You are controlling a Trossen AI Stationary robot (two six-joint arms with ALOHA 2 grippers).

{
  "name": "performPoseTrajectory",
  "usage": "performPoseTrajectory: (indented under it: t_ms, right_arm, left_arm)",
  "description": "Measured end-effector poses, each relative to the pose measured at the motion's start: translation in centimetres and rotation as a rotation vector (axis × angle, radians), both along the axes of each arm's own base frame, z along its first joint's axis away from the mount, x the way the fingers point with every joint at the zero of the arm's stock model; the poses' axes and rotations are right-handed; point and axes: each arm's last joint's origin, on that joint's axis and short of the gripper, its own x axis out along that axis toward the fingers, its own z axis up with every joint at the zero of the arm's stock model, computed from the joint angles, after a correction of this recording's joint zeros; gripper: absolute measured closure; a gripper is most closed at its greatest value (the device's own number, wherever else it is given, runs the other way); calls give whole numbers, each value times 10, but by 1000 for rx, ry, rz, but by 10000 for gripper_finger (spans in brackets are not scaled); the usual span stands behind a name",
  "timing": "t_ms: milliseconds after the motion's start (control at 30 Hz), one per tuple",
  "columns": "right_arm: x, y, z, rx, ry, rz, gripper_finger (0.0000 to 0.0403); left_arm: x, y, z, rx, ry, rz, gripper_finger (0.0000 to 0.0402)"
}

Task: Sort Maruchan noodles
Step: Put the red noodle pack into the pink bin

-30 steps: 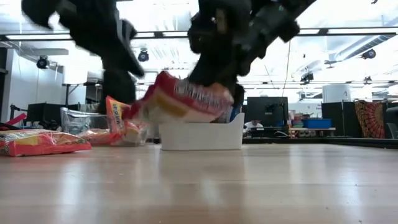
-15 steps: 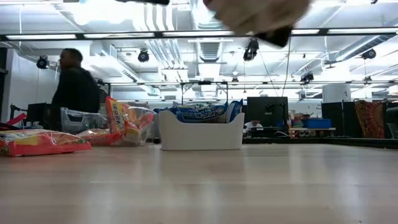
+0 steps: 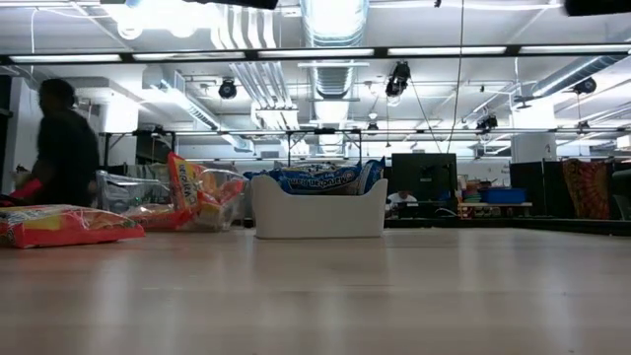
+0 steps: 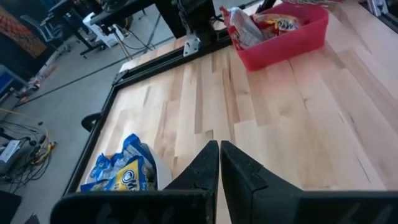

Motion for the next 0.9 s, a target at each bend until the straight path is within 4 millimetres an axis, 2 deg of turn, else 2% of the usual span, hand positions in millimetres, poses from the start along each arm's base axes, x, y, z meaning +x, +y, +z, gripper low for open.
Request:
performPoseTrajectory:
  t_ms: [267,367,467,633,900]
  right_arm:
    - [-54,7,-15,-216,365,133,349]
    - [-66,6,-20,-307,458,199,349]
    - [-68,10,-25,-337,462,258,349]
    - [-63,13,-36,-366,502,261,349]
    - [-49,17,-55,-404,670,67,349]
  left_arm:
    - [0,0,0,-3,-5,0,402]
    - [0,0,0,-3,-5,0,402]
    - [0,0,0,-3,-5,-1,402]
    - [0,0,0,-3,-5,0,402]
    - [1,0,1,-6,-9,0,402]
